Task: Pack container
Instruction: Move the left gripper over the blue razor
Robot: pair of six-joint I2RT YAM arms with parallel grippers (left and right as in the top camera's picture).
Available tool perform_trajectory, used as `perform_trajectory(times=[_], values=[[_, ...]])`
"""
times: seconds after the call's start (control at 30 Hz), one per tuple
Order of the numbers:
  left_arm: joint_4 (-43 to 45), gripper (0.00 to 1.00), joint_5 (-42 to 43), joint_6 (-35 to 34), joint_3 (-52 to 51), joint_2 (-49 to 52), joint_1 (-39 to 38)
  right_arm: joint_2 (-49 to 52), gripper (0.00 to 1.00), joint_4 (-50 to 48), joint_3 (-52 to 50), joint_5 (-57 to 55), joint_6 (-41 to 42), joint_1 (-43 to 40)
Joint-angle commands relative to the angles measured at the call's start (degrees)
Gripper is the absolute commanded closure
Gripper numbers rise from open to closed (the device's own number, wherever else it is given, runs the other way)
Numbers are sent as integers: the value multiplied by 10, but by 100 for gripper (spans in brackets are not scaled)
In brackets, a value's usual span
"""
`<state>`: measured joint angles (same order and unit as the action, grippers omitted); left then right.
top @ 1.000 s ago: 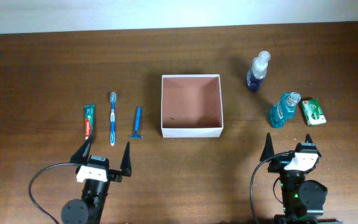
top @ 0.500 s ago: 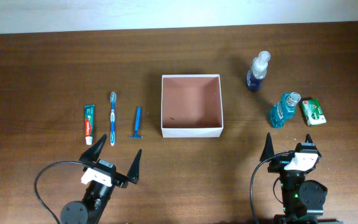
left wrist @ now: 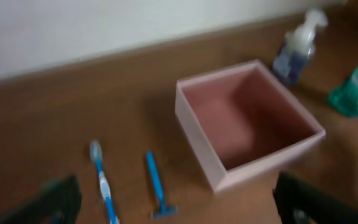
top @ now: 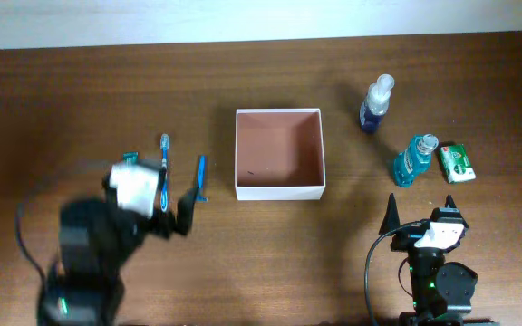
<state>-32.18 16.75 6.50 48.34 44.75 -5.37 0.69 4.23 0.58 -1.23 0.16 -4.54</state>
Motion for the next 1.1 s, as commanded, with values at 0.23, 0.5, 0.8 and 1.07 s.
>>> perform_trajectory(times=[0.23,0.5,0.8,1.07], values=[[-135,1,89,30,258,340,-1,-4,2,3,-3,-5,1,-4],[-137,1,-39,-104,263,443,-6,-4,2,3,-3,-5,1,-4],[-135,1,-47,-104,263,543,-50,-4,2,3,-3,-5,1,-4],[-133,1,-148,-164,263,590,-73,-4,2,3,-3,-5,1,-4]])
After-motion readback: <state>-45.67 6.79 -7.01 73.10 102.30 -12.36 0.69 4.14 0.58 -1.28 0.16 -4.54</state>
